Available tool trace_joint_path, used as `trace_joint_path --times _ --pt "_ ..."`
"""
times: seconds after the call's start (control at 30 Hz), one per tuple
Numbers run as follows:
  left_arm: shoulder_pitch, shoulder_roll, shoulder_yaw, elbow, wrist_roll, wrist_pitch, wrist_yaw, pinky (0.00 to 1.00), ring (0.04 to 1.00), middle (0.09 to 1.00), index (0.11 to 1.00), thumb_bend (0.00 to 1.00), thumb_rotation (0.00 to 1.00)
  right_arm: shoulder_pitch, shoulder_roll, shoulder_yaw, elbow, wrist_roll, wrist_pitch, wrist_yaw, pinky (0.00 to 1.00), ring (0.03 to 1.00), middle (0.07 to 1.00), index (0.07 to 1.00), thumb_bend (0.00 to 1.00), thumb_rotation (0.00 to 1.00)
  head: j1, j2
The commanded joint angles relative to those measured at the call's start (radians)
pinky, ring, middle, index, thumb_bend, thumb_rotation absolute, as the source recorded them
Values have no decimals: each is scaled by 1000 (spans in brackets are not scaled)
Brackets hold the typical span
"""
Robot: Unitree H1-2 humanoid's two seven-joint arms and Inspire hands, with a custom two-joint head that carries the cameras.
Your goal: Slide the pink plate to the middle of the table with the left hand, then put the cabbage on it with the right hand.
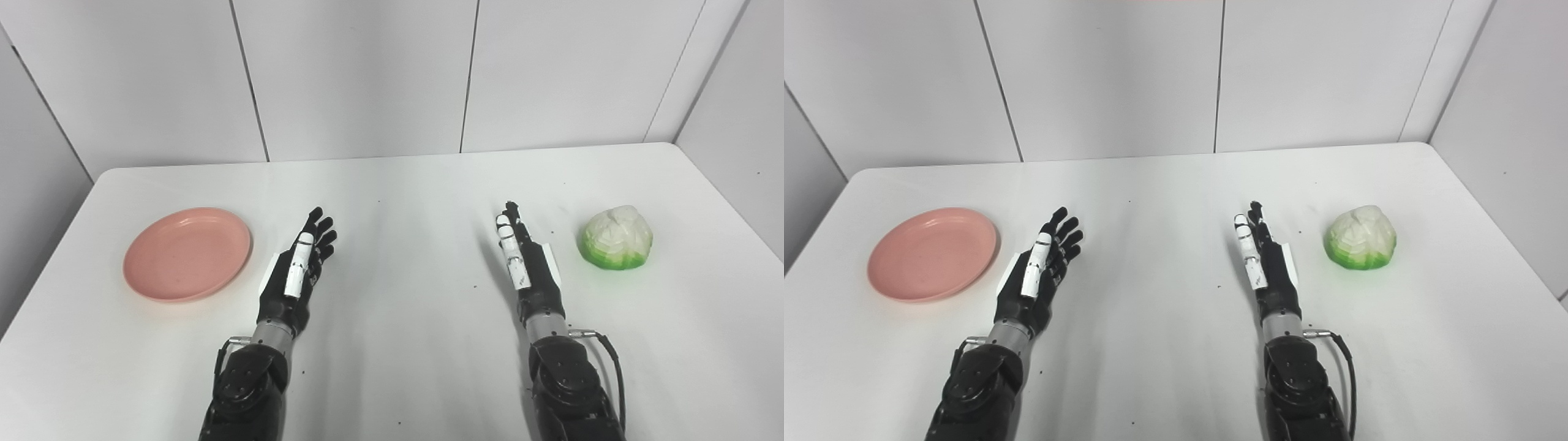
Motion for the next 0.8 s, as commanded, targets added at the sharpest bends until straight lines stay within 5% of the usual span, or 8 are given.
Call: trace_joint_path --times 0.0,0.77 --pt "-26 -4 -2 2 4 -7 2 963 951 960 956 469 1000 -24 0 2 -13 6 -42 3 956 959 974 976 228 1000 1 2" --pt "-28 -4 -8 3 2 -3 -3 1000 954 960 954 479 1000 -25 -5 2 -7 2 -51 2 950 958 967 967 217 1000 27 -4"
